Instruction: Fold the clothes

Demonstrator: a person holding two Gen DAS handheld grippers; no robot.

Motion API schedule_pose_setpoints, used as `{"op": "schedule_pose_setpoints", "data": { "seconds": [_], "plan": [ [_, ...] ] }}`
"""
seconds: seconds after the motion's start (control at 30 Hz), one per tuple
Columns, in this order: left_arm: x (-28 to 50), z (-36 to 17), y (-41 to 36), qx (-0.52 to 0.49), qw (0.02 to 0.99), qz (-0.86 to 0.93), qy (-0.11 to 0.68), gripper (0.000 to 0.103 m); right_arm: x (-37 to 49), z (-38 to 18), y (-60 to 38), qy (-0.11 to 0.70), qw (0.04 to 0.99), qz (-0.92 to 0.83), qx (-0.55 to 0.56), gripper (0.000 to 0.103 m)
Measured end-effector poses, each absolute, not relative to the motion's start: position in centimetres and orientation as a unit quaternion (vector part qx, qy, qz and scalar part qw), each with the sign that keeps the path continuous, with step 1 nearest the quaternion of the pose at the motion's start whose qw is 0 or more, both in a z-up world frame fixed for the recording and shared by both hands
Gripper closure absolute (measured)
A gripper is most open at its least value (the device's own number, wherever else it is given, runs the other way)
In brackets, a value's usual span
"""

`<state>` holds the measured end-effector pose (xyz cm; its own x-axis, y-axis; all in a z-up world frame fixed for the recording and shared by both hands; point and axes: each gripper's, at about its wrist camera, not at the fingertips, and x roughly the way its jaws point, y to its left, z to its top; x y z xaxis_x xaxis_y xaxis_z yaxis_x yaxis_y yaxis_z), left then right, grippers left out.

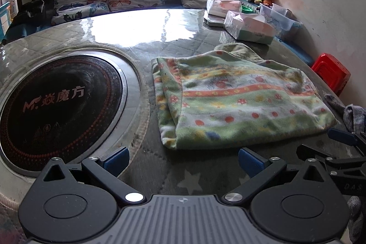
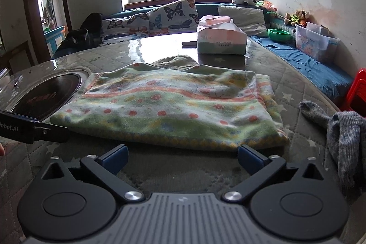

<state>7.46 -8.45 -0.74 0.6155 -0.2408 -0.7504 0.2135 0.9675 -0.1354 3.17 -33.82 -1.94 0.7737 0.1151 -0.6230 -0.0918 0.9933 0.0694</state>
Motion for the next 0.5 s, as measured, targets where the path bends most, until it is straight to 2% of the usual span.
{"op": "schedule_pose_setpoints", "data": {
  "seconds": [0.5],
  "plan": [
    [5.2, -0.7, -8.2, -0.011, 0.899, -0.138, 0.415, 0.000, 1.8, -2.4, -33.3, 0.335, 0.941, 0.049, 0.026, 0.000]
  ]
}}
